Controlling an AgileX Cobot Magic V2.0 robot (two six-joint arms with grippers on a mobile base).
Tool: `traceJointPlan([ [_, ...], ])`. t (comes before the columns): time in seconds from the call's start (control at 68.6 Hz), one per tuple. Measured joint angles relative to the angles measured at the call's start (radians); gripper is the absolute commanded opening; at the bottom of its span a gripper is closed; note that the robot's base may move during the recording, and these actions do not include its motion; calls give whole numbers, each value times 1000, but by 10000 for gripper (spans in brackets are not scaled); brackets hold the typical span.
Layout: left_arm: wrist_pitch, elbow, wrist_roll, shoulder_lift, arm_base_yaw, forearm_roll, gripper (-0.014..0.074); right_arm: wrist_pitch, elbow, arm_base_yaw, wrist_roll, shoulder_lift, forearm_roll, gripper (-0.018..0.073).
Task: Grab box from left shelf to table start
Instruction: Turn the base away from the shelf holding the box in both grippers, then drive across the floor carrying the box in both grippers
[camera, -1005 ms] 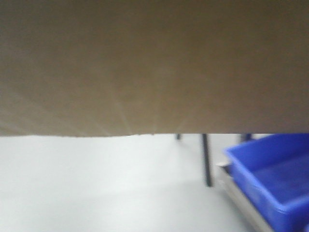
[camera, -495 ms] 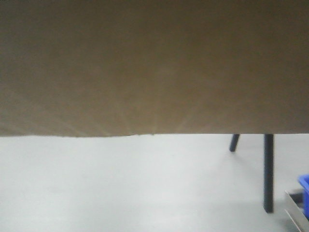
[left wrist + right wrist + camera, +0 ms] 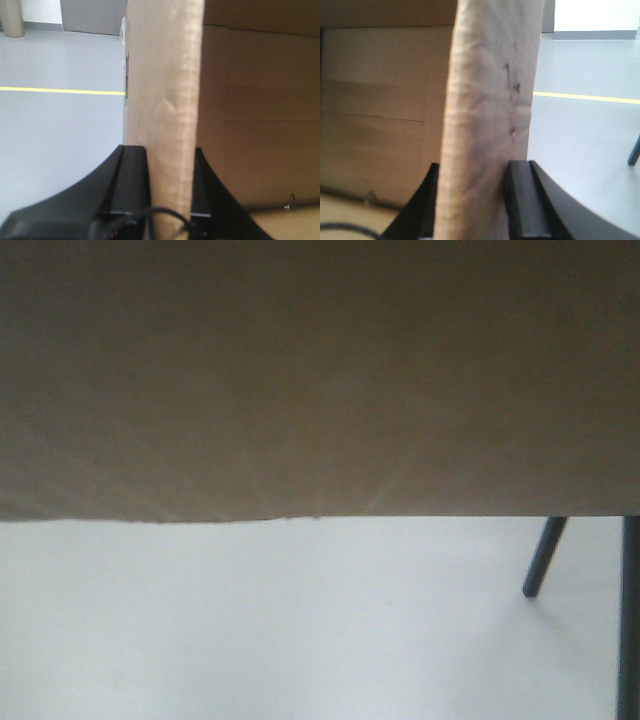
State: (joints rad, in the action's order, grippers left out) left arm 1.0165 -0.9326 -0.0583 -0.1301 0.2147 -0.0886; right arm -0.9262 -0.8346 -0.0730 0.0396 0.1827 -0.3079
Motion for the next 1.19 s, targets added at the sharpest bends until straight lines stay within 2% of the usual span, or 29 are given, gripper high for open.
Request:
traceJointPlan([
  [1.195,0,0,0,0,0,0,-93,0,0,0,0,-1,0,59],
])
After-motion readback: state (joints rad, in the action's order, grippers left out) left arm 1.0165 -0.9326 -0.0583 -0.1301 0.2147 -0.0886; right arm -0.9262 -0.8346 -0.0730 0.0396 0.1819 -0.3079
